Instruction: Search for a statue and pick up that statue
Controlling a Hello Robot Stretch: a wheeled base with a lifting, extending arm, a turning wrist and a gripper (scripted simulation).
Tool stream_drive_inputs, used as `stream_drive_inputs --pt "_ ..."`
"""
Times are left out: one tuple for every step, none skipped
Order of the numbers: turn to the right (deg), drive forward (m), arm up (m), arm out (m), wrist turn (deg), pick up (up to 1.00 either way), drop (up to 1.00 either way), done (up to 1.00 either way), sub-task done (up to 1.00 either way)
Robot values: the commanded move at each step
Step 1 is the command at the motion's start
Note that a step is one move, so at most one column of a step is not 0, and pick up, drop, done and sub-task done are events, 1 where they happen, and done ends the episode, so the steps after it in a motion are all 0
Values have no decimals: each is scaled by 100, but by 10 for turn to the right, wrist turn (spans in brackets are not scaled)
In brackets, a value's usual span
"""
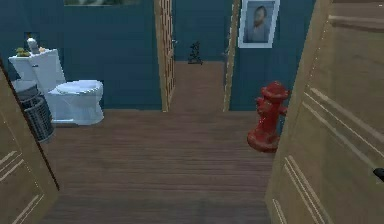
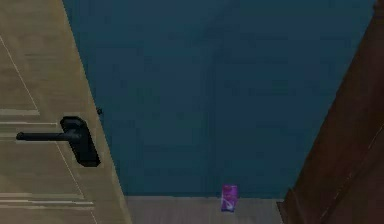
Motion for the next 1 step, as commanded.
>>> stream_drive_inputs --pt "0 100 0 0 0 0 0 0 0"
